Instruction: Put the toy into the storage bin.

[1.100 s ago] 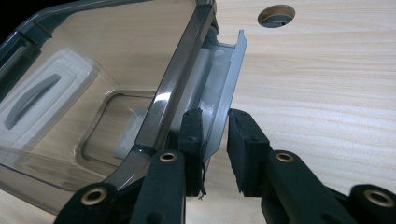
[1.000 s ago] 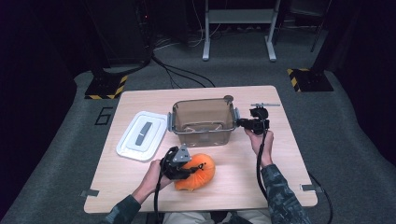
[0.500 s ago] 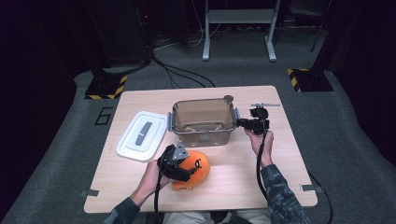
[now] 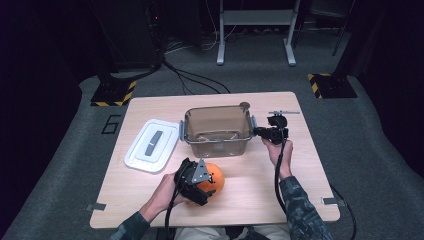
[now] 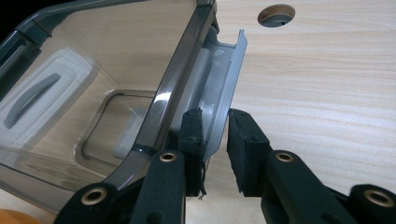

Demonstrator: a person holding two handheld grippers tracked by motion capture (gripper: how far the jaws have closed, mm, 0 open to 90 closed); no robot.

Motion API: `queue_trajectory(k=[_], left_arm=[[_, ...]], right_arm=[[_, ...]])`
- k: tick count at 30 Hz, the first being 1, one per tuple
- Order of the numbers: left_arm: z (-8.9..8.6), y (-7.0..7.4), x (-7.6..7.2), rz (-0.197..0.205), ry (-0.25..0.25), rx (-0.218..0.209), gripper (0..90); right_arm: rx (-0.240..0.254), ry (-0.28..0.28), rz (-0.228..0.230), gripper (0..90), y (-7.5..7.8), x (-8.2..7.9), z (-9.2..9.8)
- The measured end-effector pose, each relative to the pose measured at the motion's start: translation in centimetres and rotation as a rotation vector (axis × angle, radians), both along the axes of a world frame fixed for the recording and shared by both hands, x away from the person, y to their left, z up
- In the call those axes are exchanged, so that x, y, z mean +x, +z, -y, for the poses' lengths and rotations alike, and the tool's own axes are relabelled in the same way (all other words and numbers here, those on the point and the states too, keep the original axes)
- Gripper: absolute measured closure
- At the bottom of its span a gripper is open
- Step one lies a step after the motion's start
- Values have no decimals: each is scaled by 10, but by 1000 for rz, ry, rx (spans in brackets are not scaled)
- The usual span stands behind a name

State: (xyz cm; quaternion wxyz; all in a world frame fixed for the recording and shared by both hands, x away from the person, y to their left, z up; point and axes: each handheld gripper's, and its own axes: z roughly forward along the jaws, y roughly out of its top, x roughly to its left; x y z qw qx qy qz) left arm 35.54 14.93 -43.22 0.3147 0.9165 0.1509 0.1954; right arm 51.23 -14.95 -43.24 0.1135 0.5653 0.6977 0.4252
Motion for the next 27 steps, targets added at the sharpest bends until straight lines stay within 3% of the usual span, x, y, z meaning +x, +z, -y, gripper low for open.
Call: queue_trajectory(k=[5, 14, 21, 27], left_arm=[[2, -13, 5, 34, -3, 77, 112], [5, -27, 14, 21, 3, 104, 200], [1, -27, 19, -16, 4, 84, 431], [-2, -24, 23, -33, 39, 60, 478]], right_arm=[[-2, -1, -1, 757, 0, 0, 0], [-5, 1, 1, 758, 0, 1, 0], [0, -3, -2, 758, 0, 0, 0], [1, -3, -3, 760, -1, 0, -1]])
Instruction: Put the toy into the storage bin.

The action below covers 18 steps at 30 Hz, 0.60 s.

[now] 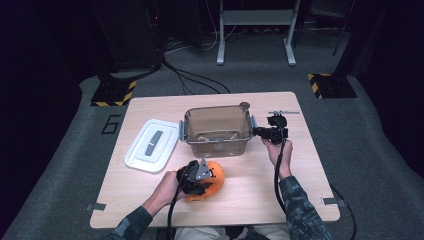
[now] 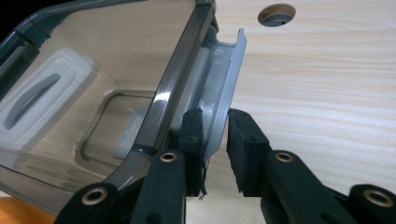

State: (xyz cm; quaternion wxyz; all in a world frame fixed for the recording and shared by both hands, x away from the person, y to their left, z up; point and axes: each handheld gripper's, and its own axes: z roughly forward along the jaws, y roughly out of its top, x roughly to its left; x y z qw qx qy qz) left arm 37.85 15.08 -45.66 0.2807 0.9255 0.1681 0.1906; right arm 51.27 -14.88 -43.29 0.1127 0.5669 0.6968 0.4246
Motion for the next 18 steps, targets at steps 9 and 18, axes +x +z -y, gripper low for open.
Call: queue_trajectory(k=[9, 18], left_arm=[[-6, 6, 1, -6, 57, -54, 537], [-10, 19, -2, -26, 114, -89, 562]], right_arm=[[-2, 1, 0, 760, 0, 0, 0], [2, -2, 0, 761, 0, 0, 0]])
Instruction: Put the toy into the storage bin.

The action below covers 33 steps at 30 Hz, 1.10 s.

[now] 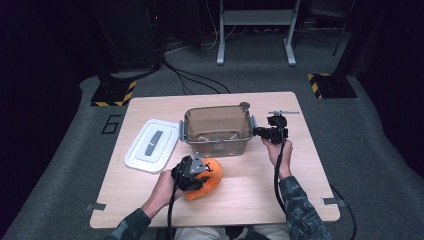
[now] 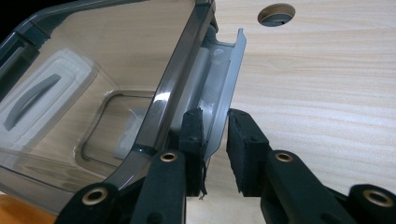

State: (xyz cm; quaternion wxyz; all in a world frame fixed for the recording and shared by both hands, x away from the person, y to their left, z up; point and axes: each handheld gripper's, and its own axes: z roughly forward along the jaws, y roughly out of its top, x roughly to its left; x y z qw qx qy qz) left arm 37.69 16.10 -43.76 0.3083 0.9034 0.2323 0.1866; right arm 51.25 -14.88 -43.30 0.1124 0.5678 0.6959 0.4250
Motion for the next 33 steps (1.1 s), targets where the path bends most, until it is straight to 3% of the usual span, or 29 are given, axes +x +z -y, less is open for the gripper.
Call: queue_trajectory(k=[4, 11, 18, 26, 33], left_arm=[[-1, 9, 0, -16, 26, -4, 562], [-4, 29, -1, -9, 44, -22, 562], [-10, 51, 3, -11, 56, -76, 560], [-15, 76, 9, 0, 81, -107, 559], [-20, 104, 26, 12, 139, -130, 558]], right_arm=[[-2, -1, 1, 762, 0, 0, 0], [-4, -1, 1, 762, 0, 0, 0], [-4, -1, 1, 762, 0, 0, 0], [-4, -3, 2, 763, 0, -1, 0], [-7, -3, 8, 763, 0, 0, -1]])
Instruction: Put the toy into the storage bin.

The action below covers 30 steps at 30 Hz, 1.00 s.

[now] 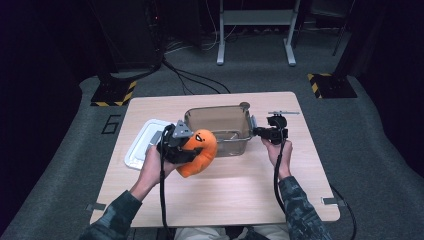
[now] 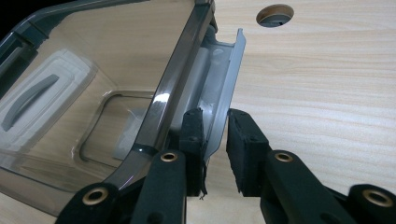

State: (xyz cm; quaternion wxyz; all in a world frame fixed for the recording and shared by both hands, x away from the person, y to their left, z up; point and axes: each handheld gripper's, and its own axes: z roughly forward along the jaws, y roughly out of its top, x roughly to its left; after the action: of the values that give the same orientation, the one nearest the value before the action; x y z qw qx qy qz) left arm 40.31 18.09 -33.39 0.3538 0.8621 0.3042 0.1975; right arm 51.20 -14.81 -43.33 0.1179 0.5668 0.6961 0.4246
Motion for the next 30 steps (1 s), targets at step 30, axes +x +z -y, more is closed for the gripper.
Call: queue_trajectory(k=[30], left_arm=[[7, 21, 84, -52, 210, -66, 556]], right_arm=[[11, -10, 4, 766, -1, -2, 0]])
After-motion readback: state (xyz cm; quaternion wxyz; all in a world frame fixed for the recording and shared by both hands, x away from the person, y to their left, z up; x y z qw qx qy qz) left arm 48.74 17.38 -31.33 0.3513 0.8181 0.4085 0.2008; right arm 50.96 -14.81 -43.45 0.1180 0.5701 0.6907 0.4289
